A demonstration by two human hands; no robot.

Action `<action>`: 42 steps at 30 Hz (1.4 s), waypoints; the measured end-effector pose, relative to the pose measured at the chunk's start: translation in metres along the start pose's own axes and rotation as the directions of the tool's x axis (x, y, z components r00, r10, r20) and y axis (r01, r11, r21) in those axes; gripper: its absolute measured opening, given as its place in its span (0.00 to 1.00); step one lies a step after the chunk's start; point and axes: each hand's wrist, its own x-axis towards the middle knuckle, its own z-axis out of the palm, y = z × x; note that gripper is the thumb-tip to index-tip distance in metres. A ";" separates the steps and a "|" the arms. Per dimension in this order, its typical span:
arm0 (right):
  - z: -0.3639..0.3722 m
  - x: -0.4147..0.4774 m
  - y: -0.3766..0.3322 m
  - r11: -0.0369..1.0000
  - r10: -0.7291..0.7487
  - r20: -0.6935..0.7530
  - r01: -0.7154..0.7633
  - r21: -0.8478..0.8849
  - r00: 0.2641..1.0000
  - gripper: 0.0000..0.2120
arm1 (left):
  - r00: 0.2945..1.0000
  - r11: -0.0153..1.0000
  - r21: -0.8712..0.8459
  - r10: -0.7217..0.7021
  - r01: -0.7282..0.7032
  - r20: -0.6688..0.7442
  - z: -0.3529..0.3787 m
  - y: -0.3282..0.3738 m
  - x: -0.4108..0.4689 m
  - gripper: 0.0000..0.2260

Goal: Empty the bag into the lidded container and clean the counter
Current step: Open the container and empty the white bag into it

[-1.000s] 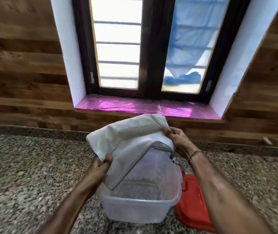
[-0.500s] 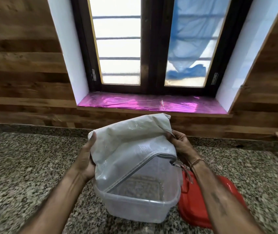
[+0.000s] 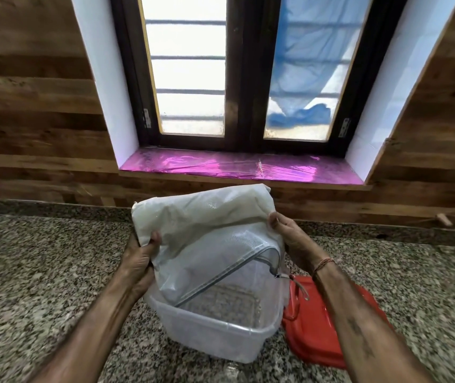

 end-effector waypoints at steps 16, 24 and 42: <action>0.015 0.004 0.001 0.998 0.024 -0.125 -0.015 0.068 0.992 0.48 | 0.992 0.996 -0.054 0.078 -0.073 0.104 0.002 -0.001 -0.022 0.17; 0.006 0.002 0.007 0.995 -0.044 -0.025 0.046 0.094 0.999 0.26 | 0.992 0.993 0.062 0.099 -0.104 0.080 -0.004 -0.010 -0.039 0.23; 0.015 0.018 0.016 0.999 0.009 -0.259 0.004 0.050 0.966 0.30 | 0.977 0.974 0.122 0.201 -0.191 -0.072 0.013 -0.015 -0.045 0.11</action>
